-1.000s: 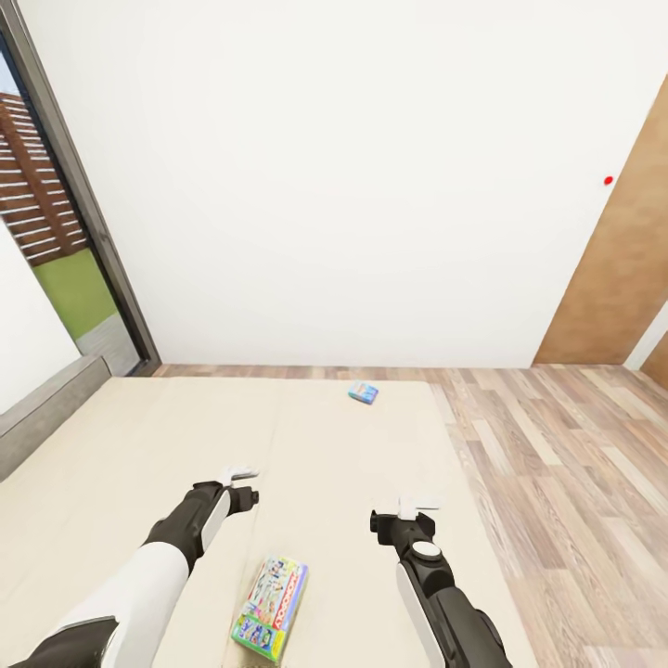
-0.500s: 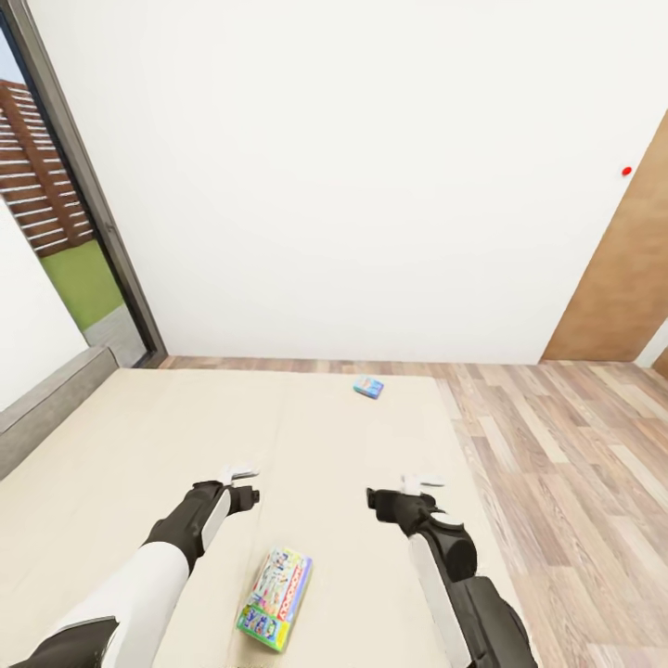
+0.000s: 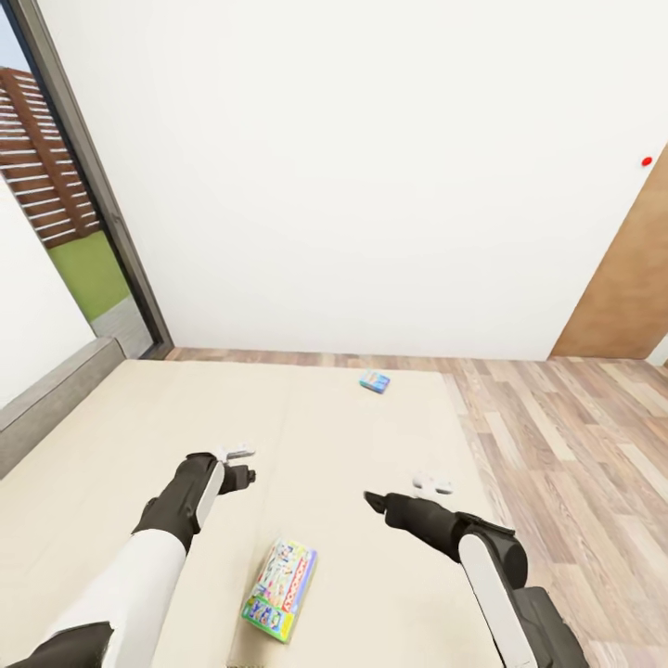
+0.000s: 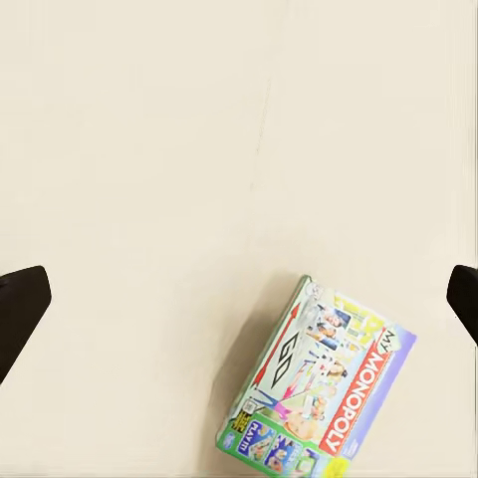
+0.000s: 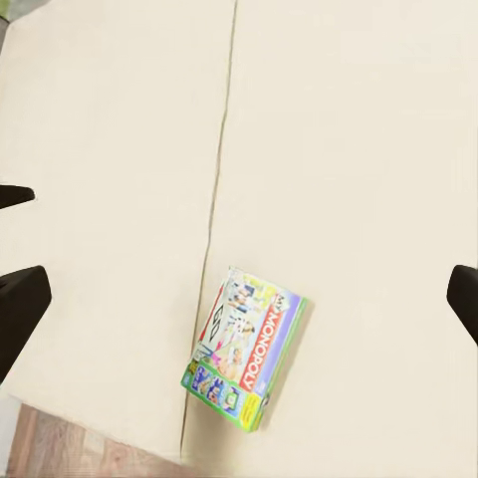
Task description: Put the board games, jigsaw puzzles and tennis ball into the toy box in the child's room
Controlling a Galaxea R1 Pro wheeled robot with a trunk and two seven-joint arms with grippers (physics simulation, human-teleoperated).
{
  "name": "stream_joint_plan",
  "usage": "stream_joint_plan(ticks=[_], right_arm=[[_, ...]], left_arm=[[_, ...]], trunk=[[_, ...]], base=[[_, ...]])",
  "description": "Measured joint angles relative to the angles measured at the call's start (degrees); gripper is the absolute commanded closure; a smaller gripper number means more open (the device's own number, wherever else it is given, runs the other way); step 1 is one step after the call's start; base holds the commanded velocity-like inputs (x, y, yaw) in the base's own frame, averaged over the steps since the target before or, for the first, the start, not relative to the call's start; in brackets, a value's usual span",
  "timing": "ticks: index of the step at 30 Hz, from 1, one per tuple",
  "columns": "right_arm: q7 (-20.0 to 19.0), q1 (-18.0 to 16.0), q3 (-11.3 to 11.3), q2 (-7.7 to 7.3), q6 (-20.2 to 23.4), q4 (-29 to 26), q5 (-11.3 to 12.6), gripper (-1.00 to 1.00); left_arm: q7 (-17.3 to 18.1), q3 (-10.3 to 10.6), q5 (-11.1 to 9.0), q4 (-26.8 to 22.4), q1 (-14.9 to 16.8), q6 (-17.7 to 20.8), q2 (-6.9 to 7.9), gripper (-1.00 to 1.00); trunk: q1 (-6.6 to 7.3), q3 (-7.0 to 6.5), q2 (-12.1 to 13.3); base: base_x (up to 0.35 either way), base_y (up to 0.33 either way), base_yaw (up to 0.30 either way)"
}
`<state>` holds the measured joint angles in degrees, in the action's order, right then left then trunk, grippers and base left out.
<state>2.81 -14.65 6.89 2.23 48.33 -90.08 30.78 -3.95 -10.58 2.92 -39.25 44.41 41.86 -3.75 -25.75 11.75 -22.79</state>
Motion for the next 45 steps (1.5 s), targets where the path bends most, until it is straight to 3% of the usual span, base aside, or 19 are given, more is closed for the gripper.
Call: stream_joint_plan(ticks=[3, 9, 26, 45], right_arm=[[-2.33, 0.01, -0.6, -0.56, -0.16, 0.06, 1.45, -1.0], [-4.03, 0.03, -0.72, -0.77, -0.45, 0.2, 2.16, -1.0], [-4.32, 0.03, -1.13, -0.93, -0.53, 0.27, 2.55, -1.0], [-4.24, 0.02, -1.17, -0.88, -0.96, 1.35, 2.5, -1.0]], left_arm=[[0.41, 0.32, 0.07, -2.04, 0.0, 1.92, -0.45, -1.0], [0.75, 1.42, 0.04, -2.9, -0.07, 0.62, -0.91, -1.0], [0.8, 1.68, 0.05, -2.95, -0.16, 0.14, -1.28, -1.0], [0.73, 1.21, -0.12, -3.08, -0.16, 0.05, -0.78, -1.0]], trunk=[[0.0, 0.28, 0.0], [0.0, 0.7, -0.01], [0.0, 0.74, -0.01], [0.0, 0.74, -0.01]], base=[[0.0, 0.0, 0.07], [0.0, 0.0, 0.045], [0.0, 0.0, -0.007], [0.0, 0.0, -0.172]])
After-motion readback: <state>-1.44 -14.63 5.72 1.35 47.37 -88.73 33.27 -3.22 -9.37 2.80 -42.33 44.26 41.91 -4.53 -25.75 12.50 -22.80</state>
